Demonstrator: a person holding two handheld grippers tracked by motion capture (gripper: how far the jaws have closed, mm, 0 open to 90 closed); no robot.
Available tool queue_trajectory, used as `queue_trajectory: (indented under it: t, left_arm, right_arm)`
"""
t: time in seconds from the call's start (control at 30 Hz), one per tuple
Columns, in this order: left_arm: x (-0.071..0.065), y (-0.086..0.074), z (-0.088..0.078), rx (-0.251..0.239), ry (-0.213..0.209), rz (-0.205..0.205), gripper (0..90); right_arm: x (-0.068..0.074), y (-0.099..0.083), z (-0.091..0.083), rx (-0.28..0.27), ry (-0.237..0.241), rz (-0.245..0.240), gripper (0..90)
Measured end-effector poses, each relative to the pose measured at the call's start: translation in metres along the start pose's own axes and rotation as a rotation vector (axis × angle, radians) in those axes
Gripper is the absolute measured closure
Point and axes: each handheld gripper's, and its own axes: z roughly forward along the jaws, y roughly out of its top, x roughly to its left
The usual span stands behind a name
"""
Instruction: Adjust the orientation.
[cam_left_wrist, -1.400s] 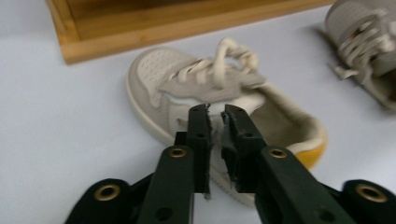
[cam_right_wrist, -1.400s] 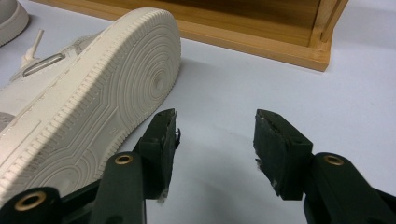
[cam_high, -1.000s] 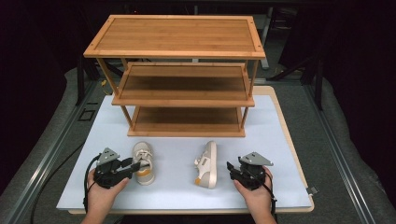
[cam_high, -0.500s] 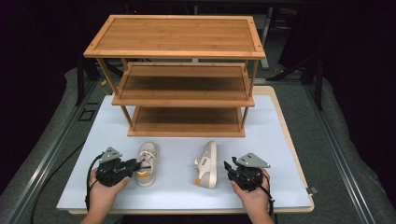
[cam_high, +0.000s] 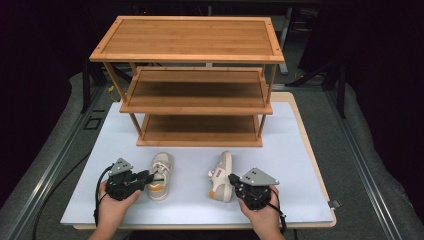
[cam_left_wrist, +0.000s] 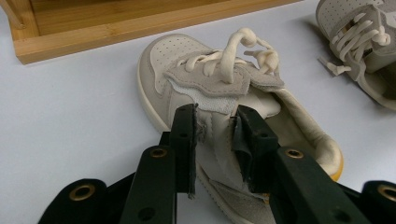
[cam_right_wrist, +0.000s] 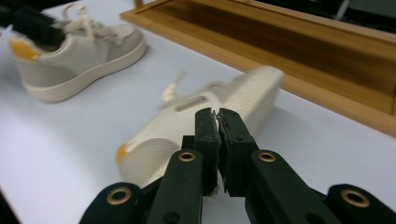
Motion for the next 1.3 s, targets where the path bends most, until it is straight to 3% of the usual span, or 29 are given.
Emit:
queue_trajectory:
  t: [0.1, 0.13, 0.33, 0.5, 0.63, 0.67, 0.73, 0.83, 0.87, 1.0, 1.07, 1.13, 1.17, 1.23, 1.3]
  left_arm:
    - [0.000, 0.000, 0.000, -0.001, -0.001, 0.005, 69.7]
    - [0.000, 0.000, 0.000, -0.001, -0.001, 0.005, 69.7]
    - [0.001, -0.002, 0.001, -0.009, -0.004, -0.002, 68.2]
    - [0.002, -0.003, 0.000, -0.013, -0.005, -0.003, 67.4]
    - [0.002, -0.003, 0.000, -0.014, -0.007, -0.007, 67.0]
    - [0.002, -0.003, 0.000, -0.014, -0.007, -0.007, 66.9]
    - [0.003, -0.003, 0.000, -0.013, -0.008, -0.006, 66.8]
    - [0.003, -0.003, 0.000, -0.013, -0.009, -0.007, 66.6]
    - [0.003, -0.003, 0.001, -0.012, -0.009, -0.008, 66.6]
    - [0.004, -0.003, 0.002, -0.008, -0.017, -0.016, 65.3]
    - [0.005, -0.003, 0.003, -0.009, -0.021, -0.027, 64.2]
    - [0.006, -0.002, 0.004, -0.006, -0.024, -0.039, 62.3]
    - [0.007, -0.002, 0.006, 0.000, -0.023, -0.041, 60.7]
    - [0.007, -0.002, 0.007, 0.001, -0.021, -0.046, 60.3]
    - [0.007, -0.002, 0.007, 0.002, -0.021, -0.051, 59.8]
  right_arm:
    - [0.012, 0.000, 0.008, 0.048, -0.012, -0.073, 86.6]
    - [0.012, 0.000, 0.008, 0.048, -0.012, -0.073, 86.6]
    - [0.005, -0.002, 0.008, 0.052, 0.012, -0.016, 86.2]
    - [-0.001, -0.004, 0.002, 0.068, -0.014, 0.013, 86.0]
    - [-0.014, -0.012, -0.009, 0.089, -0.042, 0.098, 86.3]
    - [-0.014, -0.012, -0.009, 0.089, -0.042, 0.098, 86.3]
    - [-0.019, -0.019, -0.013, 0.128, -0.098, 0.129, 86.0]
    - [-0.029, -0.029, -0.014, 0.174, -0.100, 0.183, 83.9]
    - [-0.033, -0.031, -0.013, 0.176, -0.070, 0.213, 82.6]
    - [-0.036, -0.034, -0.012, 0.192, -0.079, 0.232, 77.6]
    - [-0.035, -0.035, -0.016, 0.187, -0.115, 0.224, 74.0]
    - [-0.034, -0.034, -0.021, 0.138, -0.150, 0.234, 67.3]
    - [-0.032, -0.031, -0.024, 0.094, -0.154, 0.239, 63.6]
    - [-0.031, -0.030, -0.025, 0.082, -0.148, 0.237, 61.8]
    - [-0.027, -0.028, -0.025, 0.036, -0.133, 0.237, 57.0]
